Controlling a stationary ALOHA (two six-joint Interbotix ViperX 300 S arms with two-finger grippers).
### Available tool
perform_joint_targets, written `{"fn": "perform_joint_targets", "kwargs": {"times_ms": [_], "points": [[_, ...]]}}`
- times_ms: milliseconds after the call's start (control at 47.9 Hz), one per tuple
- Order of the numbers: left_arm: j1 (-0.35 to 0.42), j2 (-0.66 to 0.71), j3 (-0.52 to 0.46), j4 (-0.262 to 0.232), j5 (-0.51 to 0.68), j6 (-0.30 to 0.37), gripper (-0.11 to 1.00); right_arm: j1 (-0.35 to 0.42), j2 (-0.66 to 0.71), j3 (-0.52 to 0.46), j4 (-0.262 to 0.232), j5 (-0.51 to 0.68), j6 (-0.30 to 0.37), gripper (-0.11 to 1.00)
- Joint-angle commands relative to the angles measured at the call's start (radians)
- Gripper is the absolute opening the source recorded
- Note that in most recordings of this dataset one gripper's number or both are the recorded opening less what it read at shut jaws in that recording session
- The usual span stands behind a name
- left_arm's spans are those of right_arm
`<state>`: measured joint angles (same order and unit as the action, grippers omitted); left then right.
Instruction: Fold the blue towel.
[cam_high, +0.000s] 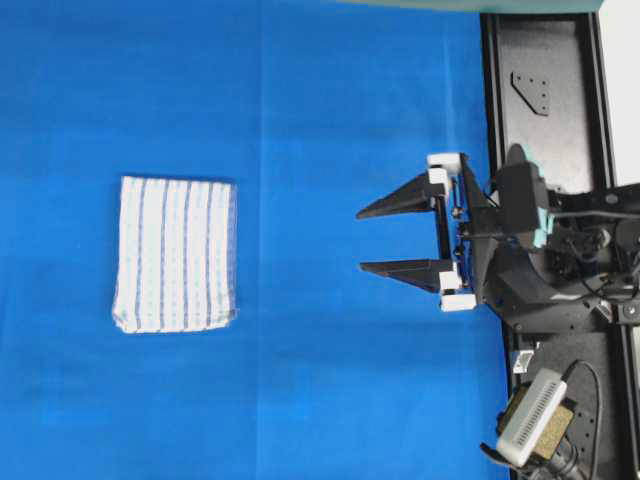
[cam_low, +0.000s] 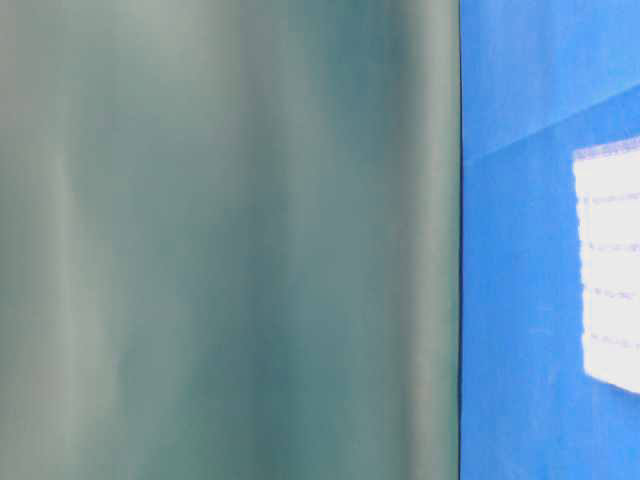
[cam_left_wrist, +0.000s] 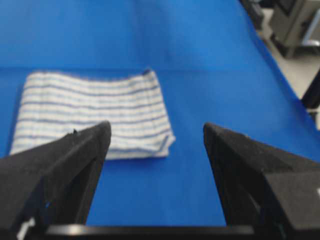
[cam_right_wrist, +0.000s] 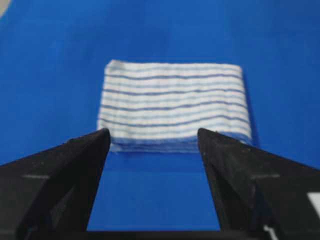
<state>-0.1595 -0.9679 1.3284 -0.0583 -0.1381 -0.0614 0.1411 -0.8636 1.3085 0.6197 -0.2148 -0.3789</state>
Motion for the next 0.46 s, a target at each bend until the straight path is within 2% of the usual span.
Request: {"fn": "perform_joint_targets", "kwargs": {"times_ms": [0,292,439], "points": [[0.021,-0.032,0.018,0.003,-0.008,0.002,0.68,-0.002,-0.026,0.032,0.006,-0.049,-0.002,0.84],[0.081,-0.137,0.129,0.003,-0.015,0.002,0.68,-0.002,-0.038,0.121,0.026,-0.121,0.002,0.84],[0.089,-0.163,0.152,0.003,-0.026,0.002,0.68,-0.002,-0.028,0.140,0.043,-0.147,0.002,0.84]]}}
